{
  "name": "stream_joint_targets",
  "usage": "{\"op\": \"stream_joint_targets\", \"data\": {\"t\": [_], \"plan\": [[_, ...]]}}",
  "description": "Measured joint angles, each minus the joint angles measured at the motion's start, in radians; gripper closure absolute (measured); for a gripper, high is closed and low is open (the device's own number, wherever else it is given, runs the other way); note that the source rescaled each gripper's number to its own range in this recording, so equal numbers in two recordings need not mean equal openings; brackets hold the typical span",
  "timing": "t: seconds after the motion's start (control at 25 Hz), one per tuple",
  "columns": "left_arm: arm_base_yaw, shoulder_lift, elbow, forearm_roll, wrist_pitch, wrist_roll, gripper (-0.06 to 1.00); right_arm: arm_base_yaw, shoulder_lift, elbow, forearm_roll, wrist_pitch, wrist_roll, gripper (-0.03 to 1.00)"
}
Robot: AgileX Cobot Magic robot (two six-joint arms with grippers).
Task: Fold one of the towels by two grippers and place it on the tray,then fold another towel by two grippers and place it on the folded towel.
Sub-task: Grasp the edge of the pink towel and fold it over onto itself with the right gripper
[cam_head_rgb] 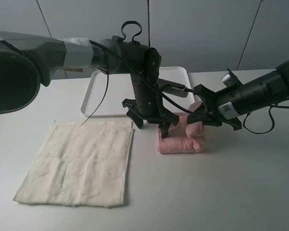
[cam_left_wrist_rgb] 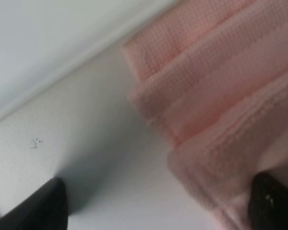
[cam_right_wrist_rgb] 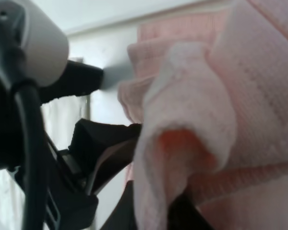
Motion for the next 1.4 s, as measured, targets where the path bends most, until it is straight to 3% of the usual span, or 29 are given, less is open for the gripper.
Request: {"op": "stream_joint_targets", "data": {"t": [0.16, 0.48, 0.92, 1.0, 1.2, 1.4], "plan": [[0.000, 0.000, 0.000, 0.000, 0.000, 0.000, -0.03, 0.000, 0.024, 0.010, 0.078, 0.021, -0.077, 0.93], [0.000, -0.024, 0.002, 0.000, -0.002, 0.012, -0.03, 0.000, 0.033, 0.019, 0.103, 0.022, -0.113, 0.93], [0.056, -0.130, 0.002, -0.016, 0.059, 0.048, -0.03, 0.000, 0.033, 0.019, 0.154, 0.028, -0.145, 0.92], [0.063, -0.152, 0.002, -0.018, 0.066, 0.050, -0.03, 0.000, 0.033, 0.019, 0.161, 0.038, -0.170, 0.85], [0.083, -0.169, 0.002, -0.023, 0.067, 0.052, -0.03, 0.000, 0.033, 0.019, 0.209, 0.102, -0.219, 0.54], [0.090, -0.173, 0.002, -0.019, 0.072, 0.052, -0.03, 0.007, 0.033, 0.019, 0.258, 0.145, -0.259, 0.49]]}}
